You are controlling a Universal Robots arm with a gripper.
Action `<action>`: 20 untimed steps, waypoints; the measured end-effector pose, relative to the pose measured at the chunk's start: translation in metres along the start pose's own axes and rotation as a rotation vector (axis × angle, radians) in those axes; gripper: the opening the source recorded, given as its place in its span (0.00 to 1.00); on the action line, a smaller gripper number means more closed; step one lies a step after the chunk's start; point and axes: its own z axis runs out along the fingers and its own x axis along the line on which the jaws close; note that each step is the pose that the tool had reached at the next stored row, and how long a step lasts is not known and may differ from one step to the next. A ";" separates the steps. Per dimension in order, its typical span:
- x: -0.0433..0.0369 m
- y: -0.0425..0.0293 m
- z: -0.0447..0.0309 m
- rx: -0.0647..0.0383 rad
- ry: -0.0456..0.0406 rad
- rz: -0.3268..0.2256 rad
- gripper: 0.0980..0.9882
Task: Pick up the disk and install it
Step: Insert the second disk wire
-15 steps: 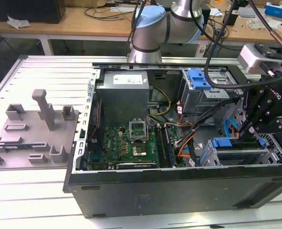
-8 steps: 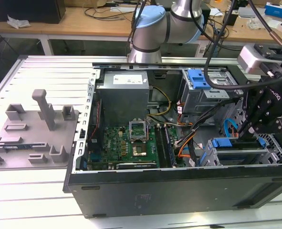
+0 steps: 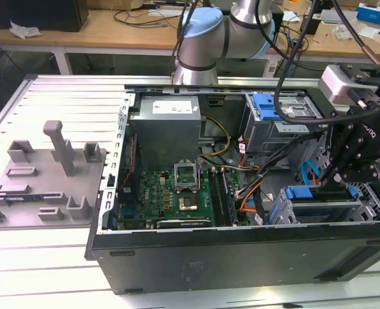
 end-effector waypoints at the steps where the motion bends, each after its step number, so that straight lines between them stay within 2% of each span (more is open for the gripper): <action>1: 0.0000 0.0000 0.0006 0.000 0.0001 0.000 0.07; 10: -0.0001 -0.0003 0.0050 0.000 -0.0011 0.000 0.07; 11: -0.0002 -0.0001 0.0023 0.000 -0.0011 0.000 0.15; 12: -0.0004 0.0003 -0.0033 0.000 -0.0003 0.000 0.15; 17: -0.0015 0.0015 -0.0215 0.000 -0.0001 0.000 0.15; 18: -0.0027 0.0019 -0.0280 0.000 0.0002 0.000 0.14; 19: -0.0043 0.0023 -0.0334 0.000 0.0002 0.000 0.06; 20: -0.0055 0.0025 -0.0350 0.000 0.0011 0.000 0.06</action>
